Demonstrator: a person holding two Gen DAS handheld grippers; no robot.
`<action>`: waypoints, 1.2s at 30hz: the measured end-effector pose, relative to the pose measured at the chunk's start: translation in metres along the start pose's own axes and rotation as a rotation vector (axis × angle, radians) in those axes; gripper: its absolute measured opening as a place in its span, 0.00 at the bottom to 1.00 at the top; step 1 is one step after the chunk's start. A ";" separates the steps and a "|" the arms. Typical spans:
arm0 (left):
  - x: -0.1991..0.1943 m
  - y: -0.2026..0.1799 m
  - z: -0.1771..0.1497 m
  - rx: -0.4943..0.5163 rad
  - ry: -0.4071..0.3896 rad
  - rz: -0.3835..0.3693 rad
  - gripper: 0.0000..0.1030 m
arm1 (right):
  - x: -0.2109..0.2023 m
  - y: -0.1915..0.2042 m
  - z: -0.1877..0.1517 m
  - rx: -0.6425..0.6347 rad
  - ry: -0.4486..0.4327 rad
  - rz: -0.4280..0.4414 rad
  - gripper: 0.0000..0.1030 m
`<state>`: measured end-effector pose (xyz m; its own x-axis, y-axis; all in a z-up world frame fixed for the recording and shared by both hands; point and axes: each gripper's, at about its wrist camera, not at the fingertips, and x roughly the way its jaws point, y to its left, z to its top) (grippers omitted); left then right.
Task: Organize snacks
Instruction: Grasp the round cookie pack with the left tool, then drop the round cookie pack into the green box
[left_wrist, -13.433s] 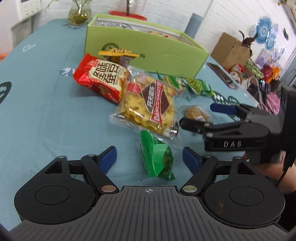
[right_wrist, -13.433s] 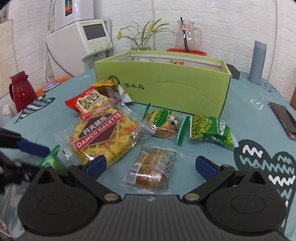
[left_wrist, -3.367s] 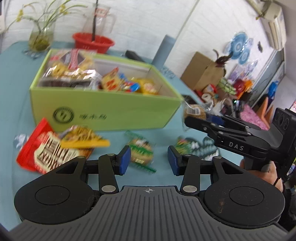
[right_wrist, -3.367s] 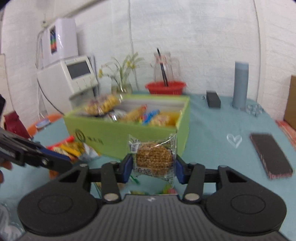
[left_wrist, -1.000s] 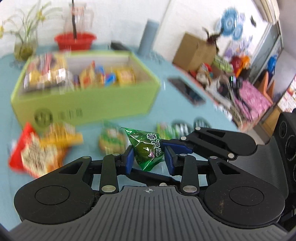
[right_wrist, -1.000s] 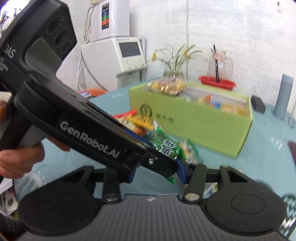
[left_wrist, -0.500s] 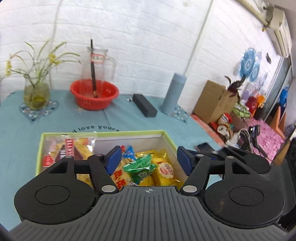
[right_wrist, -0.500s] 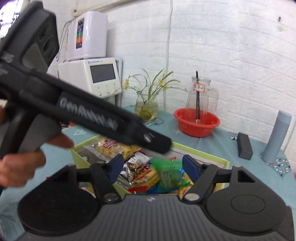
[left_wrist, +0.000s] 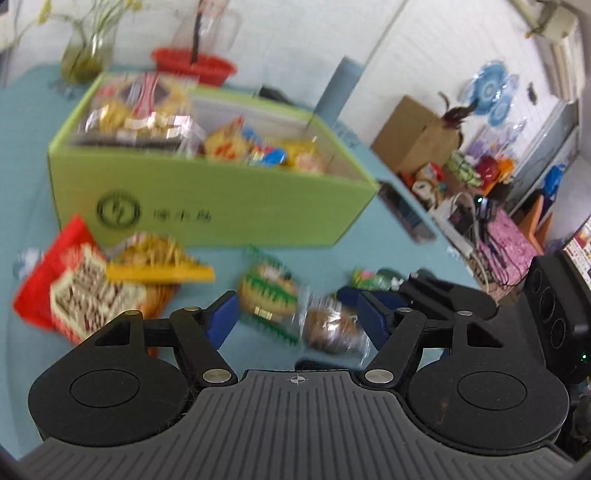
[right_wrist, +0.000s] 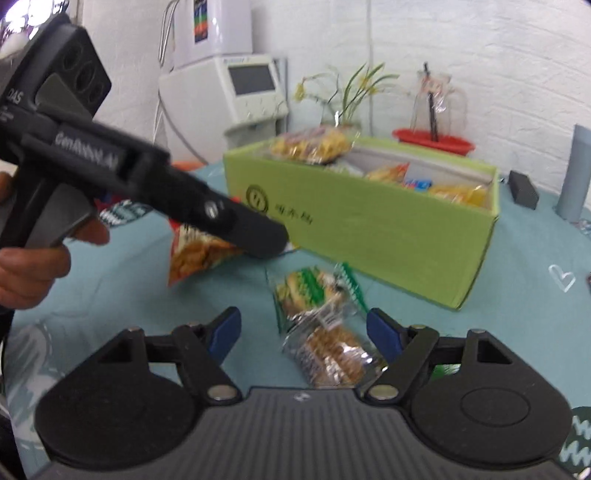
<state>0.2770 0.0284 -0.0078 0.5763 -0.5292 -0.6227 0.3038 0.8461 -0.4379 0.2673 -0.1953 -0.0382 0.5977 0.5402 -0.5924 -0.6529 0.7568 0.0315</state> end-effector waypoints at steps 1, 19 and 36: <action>0.001 0.002 -0.004 -0.015 0.010 -0.004 0.54 | 0.002 0.002 -0.002 0.004 0.023 -0.008 0.76; 0.013 -0.029 -0.011 0.000 0.088 -0.082 0.18 | -0.037 0.033 -0.014 0.023 -0.058 -0.073 0.54; 0.015 -0.005 0.129 0.023 -0.180 -0.034 0.62 | -0.005 -0.028 0.102 -0.030 -0.244 -0.141 0.75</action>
<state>0.3821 0.0240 0.0683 0.6914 -0.5395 -0.4806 0.3414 0.8302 -0.4407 0.3296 -0.1817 0.0457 0.7753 0.5060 -0.3780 -0.5669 0.8213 -0.0634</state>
